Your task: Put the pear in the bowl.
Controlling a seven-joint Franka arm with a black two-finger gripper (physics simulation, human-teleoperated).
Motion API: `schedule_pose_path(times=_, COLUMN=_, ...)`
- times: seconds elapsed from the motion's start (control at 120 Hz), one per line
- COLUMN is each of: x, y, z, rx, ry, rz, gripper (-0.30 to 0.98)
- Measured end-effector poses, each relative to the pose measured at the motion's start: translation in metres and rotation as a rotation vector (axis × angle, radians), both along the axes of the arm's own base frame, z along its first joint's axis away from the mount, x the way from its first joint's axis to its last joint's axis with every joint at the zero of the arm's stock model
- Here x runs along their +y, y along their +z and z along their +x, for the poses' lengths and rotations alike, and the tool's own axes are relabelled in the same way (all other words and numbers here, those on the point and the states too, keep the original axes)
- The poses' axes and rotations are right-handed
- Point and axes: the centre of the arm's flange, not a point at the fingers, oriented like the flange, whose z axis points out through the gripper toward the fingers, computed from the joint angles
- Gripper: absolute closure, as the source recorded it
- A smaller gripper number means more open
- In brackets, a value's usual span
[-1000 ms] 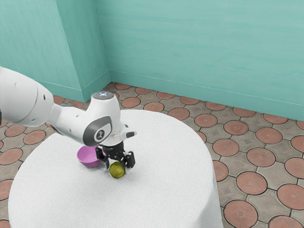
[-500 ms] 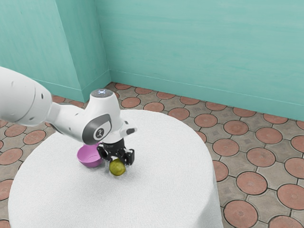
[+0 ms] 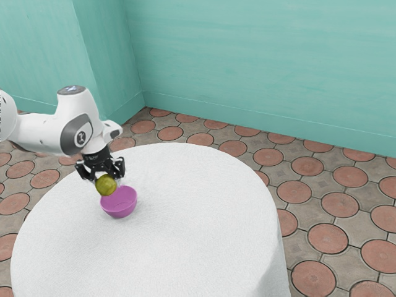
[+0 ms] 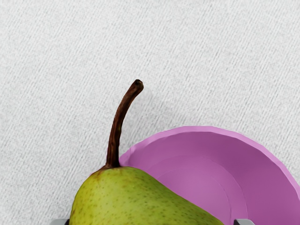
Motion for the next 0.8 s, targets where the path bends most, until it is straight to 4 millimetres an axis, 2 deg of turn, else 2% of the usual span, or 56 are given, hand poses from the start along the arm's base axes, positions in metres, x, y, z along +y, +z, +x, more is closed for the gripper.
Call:
schedule_pose_path(times=0.125, x=0.008, y=-0.011, z=0.011, rx=0.011, ry=0.008, rz=0.003, gripper=0.28)
schedule_pose_path(times=0.3, x=0.002, y=-0.015, z=0.014, rx=0.018, ry=-0.007, rz=-0.001, gripper=0.14)
schedule_pose_path(times=0.375, x=-0.001, y=-0.009, z=0.015, rx=0.01, ry=-0.014, rz=-0.001, gripper=0.1)
schedule_pose_path(times=0.425, x=-0.003, y=0.003, z=0.014, rx=-0.009, ry=-0.019, rz=0.0, gripper=0.08)
schedule_pose_path(times=0.475, x=-0.01, y=0.023, z=0.014, rx=-0.033, ry=-0.03, rz=-0.001, gripper=0.07)
schedule_pose_path(times=0.592, x=-0.04, y=0.092, z=0.005, rx=-0.072, ry=-0.082, rz=-0.017, gripper=0.05)
schedule_pose_path(times=0.683, x=-0.067, y=0.181, z=0.024, rx=-0.13, ry=-0.145, rz=-0.031, gripper=0.04)
schedule_pose_path(times=0.8, x=-0.1, y=0.266, z=0.041, rx=-0.154, ry=-0.26, rz=-0.045, gripper=0.03)
